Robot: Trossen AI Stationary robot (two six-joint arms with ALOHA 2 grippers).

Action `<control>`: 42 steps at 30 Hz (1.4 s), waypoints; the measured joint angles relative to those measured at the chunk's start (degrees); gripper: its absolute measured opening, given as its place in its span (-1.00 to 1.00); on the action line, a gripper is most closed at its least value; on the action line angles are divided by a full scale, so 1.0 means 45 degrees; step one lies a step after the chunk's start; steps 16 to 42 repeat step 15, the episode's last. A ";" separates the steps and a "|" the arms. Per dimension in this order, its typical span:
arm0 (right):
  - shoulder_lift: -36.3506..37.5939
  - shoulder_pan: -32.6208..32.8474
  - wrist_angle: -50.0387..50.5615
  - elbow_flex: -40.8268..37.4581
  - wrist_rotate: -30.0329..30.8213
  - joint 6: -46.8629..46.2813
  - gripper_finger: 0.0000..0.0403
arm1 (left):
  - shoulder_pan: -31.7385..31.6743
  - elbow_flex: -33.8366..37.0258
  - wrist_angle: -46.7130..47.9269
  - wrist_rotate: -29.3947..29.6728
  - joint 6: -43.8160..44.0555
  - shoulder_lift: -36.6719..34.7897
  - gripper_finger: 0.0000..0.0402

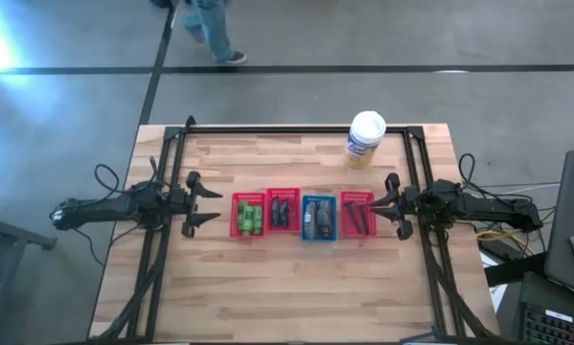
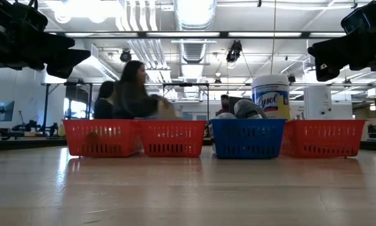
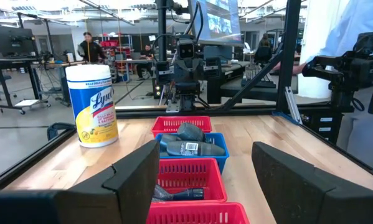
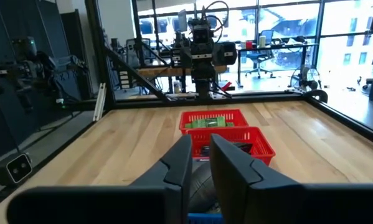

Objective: Pick & Place Travel size toiletries
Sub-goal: Return to Home Position

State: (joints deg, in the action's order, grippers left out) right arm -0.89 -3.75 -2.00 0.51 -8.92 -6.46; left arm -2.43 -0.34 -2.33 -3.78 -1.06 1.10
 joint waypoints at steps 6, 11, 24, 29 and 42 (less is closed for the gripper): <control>0.0000 0.0000 0.0000 0.0000 0.0000 0.0000 -0.79 | -0.0001 0.0000 0.0000 0.0002 0.0002 0.0000 0.30; 0.0000 0.0000 0.0000 0.0004 -0.0001 0.0000 -0.75 | 0.0001 0.0000 0.0000 0.0002 0.0000 0.0000 0.30; 0.0000 0.0000 0.0000 0.0003 0.0000 0.0003 -0.70 | 0.0002 0.0000 0.0000 0.0002 0.0004 0.0000 0.30; 0.0000 0.0000 0.0000 0.0003 0.0000 0.0003 -0.70 | 0.0002 0.0000 0.0000 0.0002 0.0004 0.0000 0.30; 0.0000 0.0000 0.0000 0.0003 0.0000 0.0003 -0.70 | 0.0002 0.0000 0.0000 0.0002 0.0004 0.0000 0.30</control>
